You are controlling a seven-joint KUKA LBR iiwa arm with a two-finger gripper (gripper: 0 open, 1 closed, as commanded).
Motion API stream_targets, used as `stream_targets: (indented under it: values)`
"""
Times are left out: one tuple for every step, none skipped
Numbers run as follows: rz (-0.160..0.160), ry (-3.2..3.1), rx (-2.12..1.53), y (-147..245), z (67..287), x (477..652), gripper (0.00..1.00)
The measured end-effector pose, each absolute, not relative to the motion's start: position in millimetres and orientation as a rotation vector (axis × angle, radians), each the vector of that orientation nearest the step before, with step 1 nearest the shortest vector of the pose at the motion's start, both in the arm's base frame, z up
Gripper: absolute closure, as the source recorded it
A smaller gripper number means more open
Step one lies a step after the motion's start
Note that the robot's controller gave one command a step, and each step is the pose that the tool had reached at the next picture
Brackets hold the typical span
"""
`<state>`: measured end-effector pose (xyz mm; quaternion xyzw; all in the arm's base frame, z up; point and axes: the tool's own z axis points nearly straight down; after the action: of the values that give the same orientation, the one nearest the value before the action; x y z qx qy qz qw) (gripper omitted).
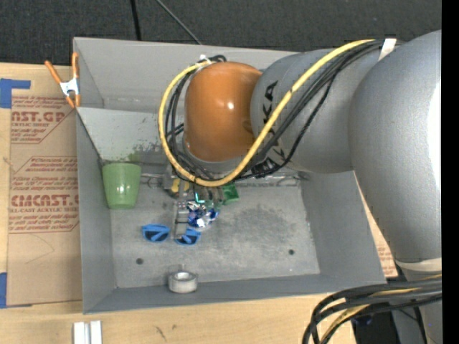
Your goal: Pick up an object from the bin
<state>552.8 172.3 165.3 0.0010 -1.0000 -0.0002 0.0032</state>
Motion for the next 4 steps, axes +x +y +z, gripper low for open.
stream_targets:
  values:
    - [0.002,-3.134,0.063,149.4,64.8,529.9,0.0]
    - [-0.002,-3.144,-0.038,133.9,100.9,535.1,0.0]
    - [-0.002,-3.11,-0.445,138.1,99.5,534.2,0.0]
    - [0.0,-3.063,-0.684,146.5,68.5,529.2,0.0]
